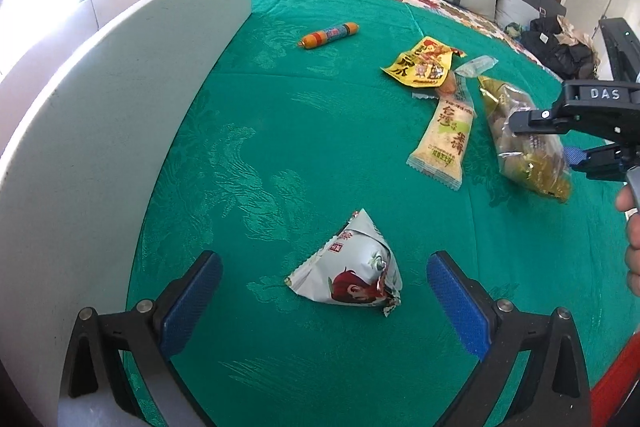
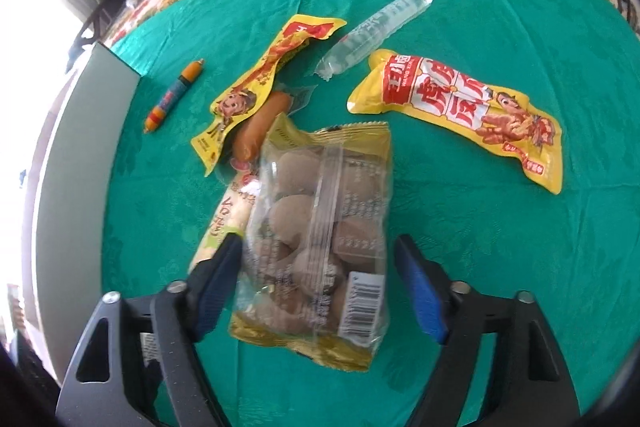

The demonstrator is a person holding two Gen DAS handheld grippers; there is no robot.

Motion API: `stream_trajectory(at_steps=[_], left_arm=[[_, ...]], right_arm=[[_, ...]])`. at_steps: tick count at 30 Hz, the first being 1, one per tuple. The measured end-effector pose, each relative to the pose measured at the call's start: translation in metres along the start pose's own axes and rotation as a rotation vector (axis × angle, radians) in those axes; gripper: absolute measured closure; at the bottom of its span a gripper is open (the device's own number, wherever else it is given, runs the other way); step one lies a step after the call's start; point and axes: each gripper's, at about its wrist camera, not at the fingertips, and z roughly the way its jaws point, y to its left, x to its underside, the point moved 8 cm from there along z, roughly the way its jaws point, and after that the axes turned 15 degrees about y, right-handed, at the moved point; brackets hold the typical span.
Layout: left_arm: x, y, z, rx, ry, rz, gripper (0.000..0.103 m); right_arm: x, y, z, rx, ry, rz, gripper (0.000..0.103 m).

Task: Organize snacks
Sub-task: 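Close the left tool on the triangular packet while the right tool grasps the clear bag of brown snacks, then carry both packs over the white box and open both tools to drop them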

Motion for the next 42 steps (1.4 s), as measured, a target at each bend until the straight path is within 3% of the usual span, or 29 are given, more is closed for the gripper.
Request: stream_trajectory(at_steps=[2, 3, 4, 5, 8, 12, 16, 19, 23, 29, 31, 32, 33, 35, 37, 40, 42], left_arm=[[0.005, -0.007, 0.003, -0.042, -0.009, 0.042, 0.023], [0.006, -0.01, 0.001, -0.065, -0.032, 0.065, 0.043], [0.008, -0.012, -0.001, -0.068, -0.054, 0.084, 0.053], [0.009, -0.014, -0.003, -0.037, -0.06, 0.084, 0.056], [0.016, -0.012, -0.012, 0.071, -0.068, 0.039, 0.058], [0.025, -0.013, -0.039, 0.163, -0.082, 0.023, 0.058], [0.031, 0.002, -0.095, 0.251, -0.132, 0.009, 0.058], [0.027, 0.038, -0.144, 0.254, -0.197, -0.029, 0.058], [0.014, 0.12, -0.187, 0.157, -0.265, -0.142, 0.057], [0.02, 0.236, -0.189, -0.042, -0.246, -0.315, 0.056], [0.028, 0.262, -0.179, -0.094, -0.23, -0.369, 0.046], [0.032, 0.272, -0.172, -0.112, -0.212, -0.396, 0.032], [0.039, 0.28, -0.165, -0.122, -0.197, -0.418, 0.024], [0.049, 0.287, -0.161, -0.141, -0.189, -0.445, 0.024], [0.059, 0.289, -0.162, -0.157, -0.202, -0.452, 0.024], [0.061, 0.271, -0.165, -0.172, -0.237, -0.428, 0.024], [0.052, 0.245, -0.172, -0.165, -0.279, -0.364, 0.024]], right_arm=[[0.013, -0.011, -0.016, -0.039, -0.023, 0.005, 0.041], [0.021, -0.016, -0.026, -0.072, -0.041, 0.003, 0.041], [0.03, -0.023, -0.036, -0.106, -0.057, 0.001, 0.041], [0.04, -0.03, -0.044, -0.138, -0.071, 0.004, 0.041], [0.07, -0.053, -0.059, -0.186, -0.096, 0.03, 0.041], [0.102, -0.076, -0.059, -0.126, -0.106, 0.06, 0.041], [0.113, -0.057, -0.065, -0.076, -0.079, -0.011, 0.041], [0.114, -0.008, -0.083, -0.097, -0.087, -0.135, 0.041], [0.11, 0.116, -0.105, -0.189, -0.108, -0.355, 0.041], [0.12, 0.291, -0.111, -0.272, -0.143, -0.638, 0.041], [0.122, 0.328, -0.099, -0.305, -0.141, -0.678, 0.039], [0.122, 0.342, -0.089, -0.324, -0.127, -0.686, 0.034], [0.122, 0.352, -0.075, -0.329, -0.099, -0.694, 0.027], [0.121, 0.351, -0.05, -0.294, -0.046, -0.68, 0.026], [0.123, 0.33, -0.045, -0.296, -0.059, -0.663, 0.026], [0.124, 0.271, -0.047, -0.243, -0.128, -0.641, 0.026], [0.122, 0.213, -0.042, -0.153, -0.174, -0.615, 0.026]])
